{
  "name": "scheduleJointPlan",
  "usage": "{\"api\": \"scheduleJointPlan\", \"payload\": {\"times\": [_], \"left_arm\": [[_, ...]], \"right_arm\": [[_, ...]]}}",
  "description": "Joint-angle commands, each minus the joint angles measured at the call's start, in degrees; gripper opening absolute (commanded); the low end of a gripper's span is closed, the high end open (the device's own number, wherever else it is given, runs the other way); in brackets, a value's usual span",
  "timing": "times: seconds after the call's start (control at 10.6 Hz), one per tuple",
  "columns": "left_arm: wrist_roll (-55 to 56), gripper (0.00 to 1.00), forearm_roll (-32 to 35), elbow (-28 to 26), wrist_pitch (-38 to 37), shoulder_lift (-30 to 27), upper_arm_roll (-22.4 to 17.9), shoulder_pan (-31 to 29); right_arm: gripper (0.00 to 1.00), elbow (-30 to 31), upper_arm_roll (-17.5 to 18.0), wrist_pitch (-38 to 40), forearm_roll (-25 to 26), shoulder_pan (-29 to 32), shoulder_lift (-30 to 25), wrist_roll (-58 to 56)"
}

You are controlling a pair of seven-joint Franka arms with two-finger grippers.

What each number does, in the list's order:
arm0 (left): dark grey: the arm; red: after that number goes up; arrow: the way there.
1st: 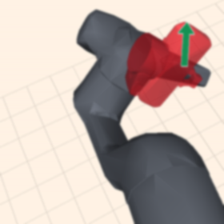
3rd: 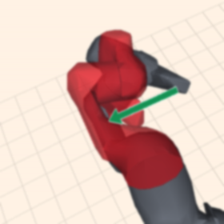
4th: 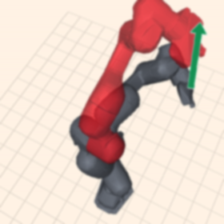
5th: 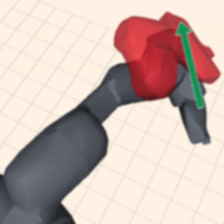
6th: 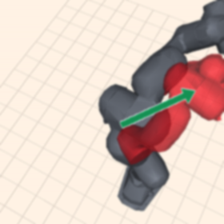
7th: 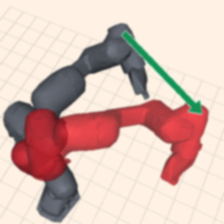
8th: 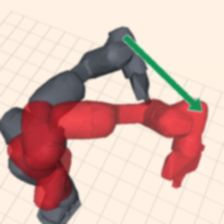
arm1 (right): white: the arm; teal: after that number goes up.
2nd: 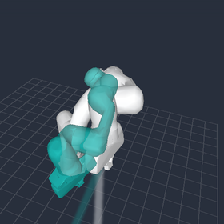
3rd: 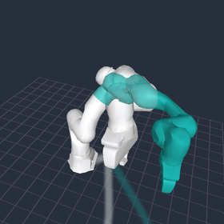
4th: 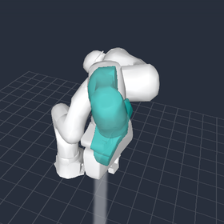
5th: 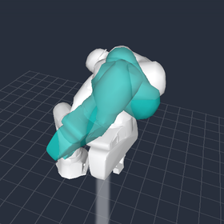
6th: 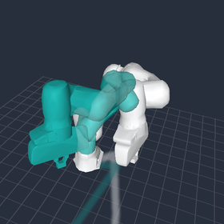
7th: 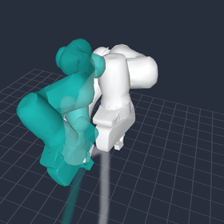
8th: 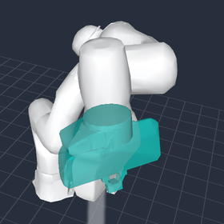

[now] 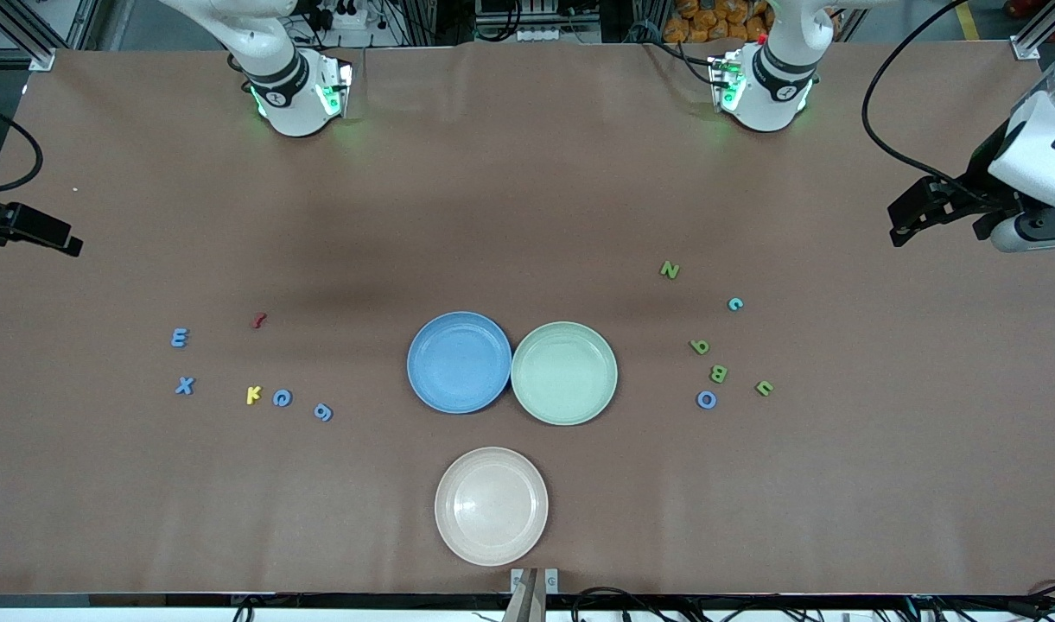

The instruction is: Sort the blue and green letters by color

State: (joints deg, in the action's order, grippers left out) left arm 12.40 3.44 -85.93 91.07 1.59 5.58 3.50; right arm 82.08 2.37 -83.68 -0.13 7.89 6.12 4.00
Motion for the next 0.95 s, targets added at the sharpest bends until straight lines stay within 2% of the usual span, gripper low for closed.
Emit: {"api": "scheduleJointPlan", "payload": {"times": [0.0,0.19,0.38,0.66,0.85], "left_arm": [[-1.76,1.0,0.43,-0.91,-0.54,-1.42,0.66,-0.68],[-1.77,1.0,0.25,-1.69,-0.54,-0.72,0.75,-0.68],[-1.68,1.0,-2.03,-5.11,2.78,0.69,0.75,-0.86],[-1.68,1.0,-1.59,-16.25,15.5,1.83,0.66,-0.95],[-1.33,1.0,-1.59,-21.45,22.45,5.25,0.66,-1.03]], "right_arm": [[1.0,-0.25,-1.57,0.89,0.39,-0.24,-0.76,0.57],[1.0,-0.25,-1.85,0.89,0.39,-0.42,-0.76,0.66],[1.0,-0.25,-1.85,0.89,0.39,-0.42,-0.76,0.66],[1.0,0.27,-1.76,0.28,0.39,0.02,-0.06,0.57],[1.0,2.81,-1.85,-4.09,0.48,0.81,1.52,0.57]]}}
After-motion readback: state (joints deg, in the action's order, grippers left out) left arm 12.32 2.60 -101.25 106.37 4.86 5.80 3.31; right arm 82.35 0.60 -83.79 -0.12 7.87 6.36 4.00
